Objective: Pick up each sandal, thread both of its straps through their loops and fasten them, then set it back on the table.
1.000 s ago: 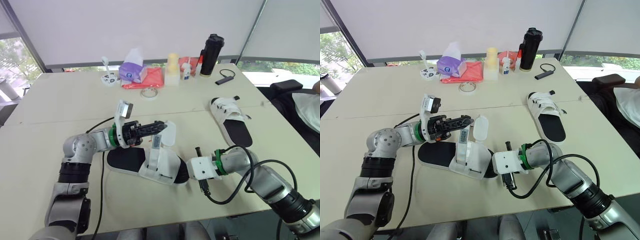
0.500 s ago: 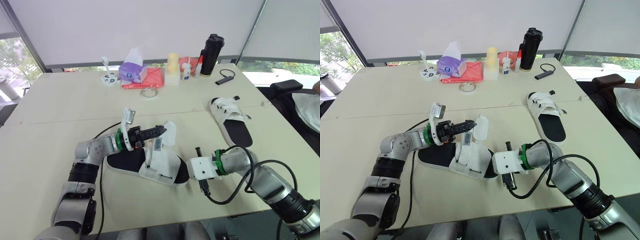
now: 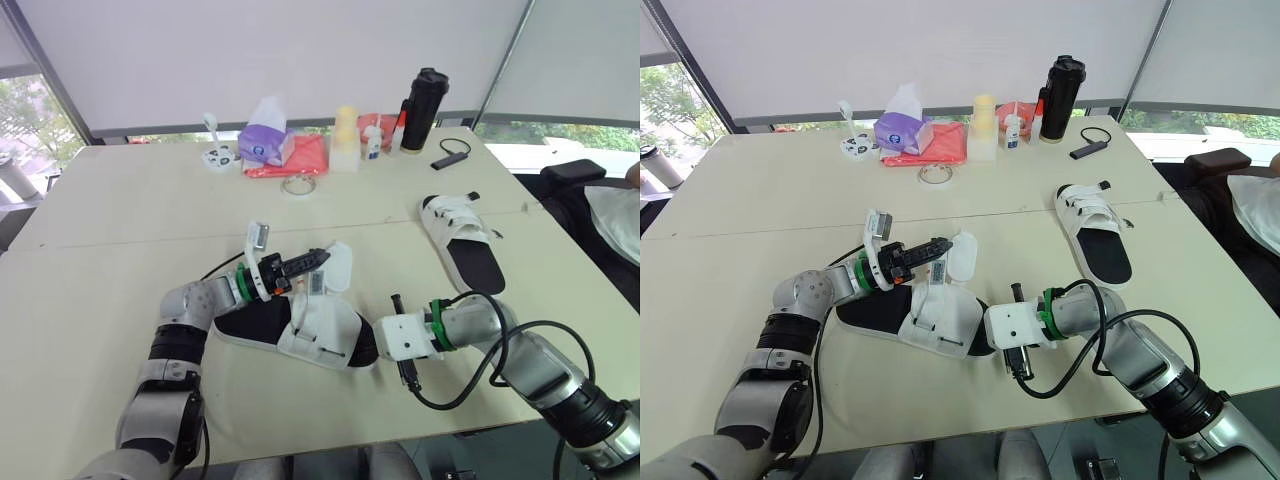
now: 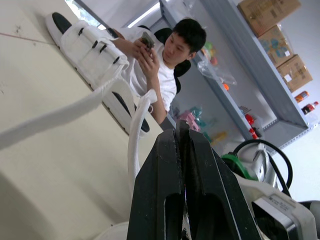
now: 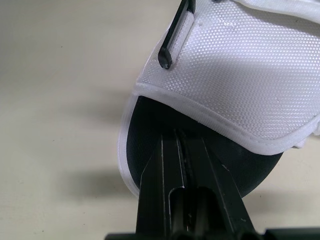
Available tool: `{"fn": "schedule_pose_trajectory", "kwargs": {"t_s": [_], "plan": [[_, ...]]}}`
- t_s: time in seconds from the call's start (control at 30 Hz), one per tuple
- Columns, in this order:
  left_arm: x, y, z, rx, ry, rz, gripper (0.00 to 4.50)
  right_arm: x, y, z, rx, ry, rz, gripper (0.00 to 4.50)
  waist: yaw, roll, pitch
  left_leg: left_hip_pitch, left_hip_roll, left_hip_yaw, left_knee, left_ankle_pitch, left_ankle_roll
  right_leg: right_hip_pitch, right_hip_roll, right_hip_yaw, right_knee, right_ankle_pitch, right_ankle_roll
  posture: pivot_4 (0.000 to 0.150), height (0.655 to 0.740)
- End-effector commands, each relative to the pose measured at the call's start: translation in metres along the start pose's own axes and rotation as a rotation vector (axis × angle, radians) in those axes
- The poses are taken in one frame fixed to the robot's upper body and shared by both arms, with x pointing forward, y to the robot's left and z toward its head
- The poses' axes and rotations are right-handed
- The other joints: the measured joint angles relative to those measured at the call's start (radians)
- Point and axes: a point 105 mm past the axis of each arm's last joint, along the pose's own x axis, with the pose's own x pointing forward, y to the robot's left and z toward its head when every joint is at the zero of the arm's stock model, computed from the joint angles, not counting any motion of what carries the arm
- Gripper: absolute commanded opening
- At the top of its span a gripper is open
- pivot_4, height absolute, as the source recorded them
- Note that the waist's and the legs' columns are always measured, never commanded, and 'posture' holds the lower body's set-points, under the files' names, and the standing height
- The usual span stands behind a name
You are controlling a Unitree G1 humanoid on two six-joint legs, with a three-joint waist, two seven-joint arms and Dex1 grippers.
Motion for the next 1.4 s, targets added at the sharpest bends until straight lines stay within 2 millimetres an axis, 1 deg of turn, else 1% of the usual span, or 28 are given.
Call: {"fn": "schedule_pose_trajectory", "kwargs": {"t_s": [0.03,0.2,0.3,0.5,0.6,0.77,0.83,1.1,1.27,1.4], "plan": [[0.003,-0.007,0.014,0.035,-0.036,-0.025,0.05,0.006,0.014,-0.035,0.105,0.141,0.032,0.00,0.000,0.000,0.000,0.000,0.000,0.000,0.000,0.000,0.000,0.000,0.000,0.000,0.000,0.000,0.000,0.150,0.7400],[0.000,-0.001,0.016,0.019,-0.052,0.006,0.05,0.006,0.014,-0.035,0.106,0.141,0.032,0.00,0.000,0.000,0.000,0.000,0.000,0.000,0.000,0.000,0.000,0.000,0.000,0.000,0.000,0.000,0.000,0.150,0.7400],[-0.003,-0.003,0.021,0.001,-0.073,-0.010,0.05,0.006,0.015,-0.035,0.107,0.142,0.032,0.00,0.000,0.000,0.000,0.000,0.000,0.000,0.000,0.000,0.000,0.000,0.000,0.000,0.000,0.000,0.000,0.150,0.7400],[-0.011,-0.028,0.029,-0.017,-0.095,-0.129,0.05,0.005,0.015,-0.036,0.109,0.145,0.031,0.00,0.000,0.000,0.000,0.000,0.000,0.000,0.000,0.000,0.000,0.000,0.000,0.000,0.000,0.000,0.000,0.150,0.7400],[-0.014,-0.033,0.034,-0.007,-0.117,-0.137,0.05,0.005,0.015,-0.036,0.109,0.146,0.031,0.00,0.000,0.000,0.000,0.000,0.000,0.000,0.000,0.000,0.000,0.000,0.000,0.000,0.000,0.000,0.000,0.150,0.7400],[-0.016,-0.034,0.037,0.001,-0.147,-0.127,0.05,0.006,0.015,-0.036,0.107,0.147,0.033,0.00,0.000,-0.001,0.000,0.000,0.000,0.000,0.000,0.000,0.000,-0.001,0.000,0.000,0.000,0.000,0.000,0.150,0.7400],[-0.014,-0.031,0.036,0.001,-0.149,-0.106,0.05,0.006,0.014,-0.037,0.105,0.147,0.033,0.00,0.000,-0.001,0.000,0.000,0.000,0.000,0.000,0.000,0.000,-0.001,0.000,0.000,0.000,0.000,0.000,0.150,0.7400],[-0.006,-0.010,0.021,-0.014,-0.121,-0.042,0.05,0.006,0.014,-0.036,0.104,0.148,0.033,0.00,0.000,-0.001,0.000,0.000,0.000,0.000,0.000,0.000,0.000,-0.001,0.000,0.000,0.000,0.000,0.000,0.150,0.7400],[-0.001,0.001,0.020,-0.024,-0.116,-0.015,0.05,0.005,0.014,-0.036,0.106,0.149,0.030,0.00,0.000,-0.001,0.000,0.000,0.000,0.000,0.000,0.000,0.000,-0.001,0.000,0.000,0.000,0.000,0.000,0.150,0.7400],[-0.003,0.011,0.018,-0.040,-0.115,0.026,0.05,0.004,0.015,-0.036,0.110,0.150,0.028,0.00,0.001,-0.001,0.000,0.000,0.000,0.000,0.000,0.000,0.000,-0.002,0.000,-0.001,-0.001,0.000,0.000,0.150,0.7400]]}}
